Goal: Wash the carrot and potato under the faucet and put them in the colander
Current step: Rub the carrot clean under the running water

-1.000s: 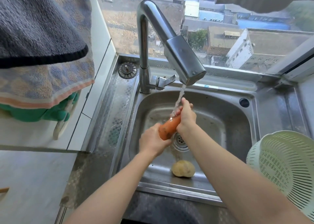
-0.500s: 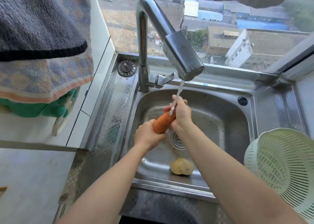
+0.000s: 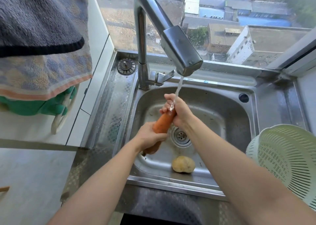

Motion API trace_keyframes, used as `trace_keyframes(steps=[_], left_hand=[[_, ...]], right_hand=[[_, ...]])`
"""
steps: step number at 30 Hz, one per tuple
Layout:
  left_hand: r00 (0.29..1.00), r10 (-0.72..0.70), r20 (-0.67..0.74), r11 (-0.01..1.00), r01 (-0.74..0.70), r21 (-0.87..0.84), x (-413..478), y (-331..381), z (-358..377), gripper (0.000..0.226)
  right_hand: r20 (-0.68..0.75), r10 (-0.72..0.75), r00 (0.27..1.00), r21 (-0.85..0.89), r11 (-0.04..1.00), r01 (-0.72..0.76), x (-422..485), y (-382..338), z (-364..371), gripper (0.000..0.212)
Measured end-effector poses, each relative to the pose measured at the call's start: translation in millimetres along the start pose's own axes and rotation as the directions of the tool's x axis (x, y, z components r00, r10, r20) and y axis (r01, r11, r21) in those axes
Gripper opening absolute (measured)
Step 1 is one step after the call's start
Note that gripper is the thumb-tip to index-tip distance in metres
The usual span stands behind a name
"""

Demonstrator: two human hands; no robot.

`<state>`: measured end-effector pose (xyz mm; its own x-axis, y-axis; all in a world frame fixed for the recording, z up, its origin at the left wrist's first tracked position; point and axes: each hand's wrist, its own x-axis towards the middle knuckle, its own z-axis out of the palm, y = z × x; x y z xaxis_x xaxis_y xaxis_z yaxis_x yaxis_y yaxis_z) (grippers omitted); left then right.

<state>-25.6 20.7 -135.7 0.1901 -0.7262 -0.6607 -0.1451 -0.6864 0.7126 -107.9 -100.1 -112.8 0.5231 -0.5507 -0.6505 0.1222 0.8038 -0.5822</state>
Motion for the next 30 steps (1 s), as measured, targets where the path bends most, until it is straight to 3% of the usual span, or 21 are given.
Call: trace_keyframes(steps=[1, 3, 5, 6, 8, 10, 12, 14, 15, 17, 19, 22, 25, 26, 28, 30], left_hand=[[0.991, -0.009, 0.133, 0.988, 0.029, -0.149, -3, -2, -2, 0.018], [0.988, 0.012, 0.152, 0.984, 0.015, -0.177, -6, -4, 2, 0.021], [0.997, 0.033, -0.070, 0.997, -0.038, -0.063, -3, -1, 17, 0.026], [0.975, 0.048, -0.218, 0.999, -0.046, 0.013, -2, 1, 26, 0.028], [0.918, 0.057, -0.392, 0.996, -0.025, 0.086, 0, 4, 36, 0.027], [0.928, 0.023, -0.373, 0.999, -0.034, -0.025, 3, 0, 36, 0.023], [0.974, -0.006, -0.226, 0.989, -0.028, -0.147, 3, -3, 30, 0.020], [0.993, -0.059, -0.100, 0.970, 0.034, -0.240, 3, -2, 29, 0.017], [0.992, -0.101, -0.075, 0.934, 0.068, -0.351, 4, 0, 32, 0.020], [0.976, -0.207, -0.069, 0.764, 0.117, -0.634, 10, 6, 38, 0.036], [0.968, -0.244, -0.059, 0.620, 0.109, -0.777, 15, 13, 41, 0.038], [0.965, -0.260, -0.017, 0.577, 0.141, -0.804, 19, 21, 44, 0.039], [0.966, -0.251, -0.055, 0.582, 0.106, -0.806, 26, 27, 48, 0.034], [0.966, -0.244, -0.088, 0.517, 0.053, -0.855, 29, 30, 47, 0.028], [0.956, -0.255, -0.146, 0.288, -0.070, -0.955, 35, 38, 38, 0.013], [0.938, -0.301, -0.170, 0.129, -0.136, -0.982, 44, 45, 31, 0.027]], right_hand=[[0.096, 0.032, 0.995, -0.074, 0.997, -0.025, -2, -4, 0, 0.055], [0.094, 0.032, 0.995, -0.147, 0.989, -0.018, -1, -5, 4, 0.057], [-0.149, -0.101, 0.984, -0.164, 0.983, 0.076, 4, 2, 12, 0.052], [-0.287, -0.194, 0.938, -0.193, 0.971, 0.141, 6, 8, 15, 0.048], [-0.392, -0.305, 0.868, -0.268, 0.940, 0.210, 7, 18, 20, 0.044], [-0.249, -0.288, 0.925, -0.310, 0.928, 0.205, 5, 19, 20, 0.042], [-0.077, -0.131, 0.988, -0.208, 0.972, 0.112, 3, 10, 13, 0.048], [-0.022, -0.052, 0.998, -0.191, 0.980, 0.047, 4, 4, -4, 0.061], [-0.047, -0.066, 0.997, -0.273, 0.961, 0.051, 5, 6, -14, 0.059], [-0.072, -0.076, 0.995, -0.447, 0.894, 0.036, 1, 15, -37, 0.039], [-0.015, 0.076, 0.997, -0.500, 0.863, -0.073, -6, 25, -61, 0.038], [0.100, 0.348, 0.932, -0.657, 0.727, -0.201, -21, 29, -82, 0.057], [0.147, 0.334, 0.931, -0.730, 0.672, -0.126, -30, 22, -84, 0.039], [0.148, 0.375, 0.915, -0.707, 0.687, -0.168, -32, 16, -87, 0.036], [0.174, 0.515, 0.839, -0.656, 0.696, -0.291, -40, 3, -94, 0.038], [0.210, 0.594, 0.776, -0.651, 0.677, -0.343, -50, -7, -101, 0.039]])
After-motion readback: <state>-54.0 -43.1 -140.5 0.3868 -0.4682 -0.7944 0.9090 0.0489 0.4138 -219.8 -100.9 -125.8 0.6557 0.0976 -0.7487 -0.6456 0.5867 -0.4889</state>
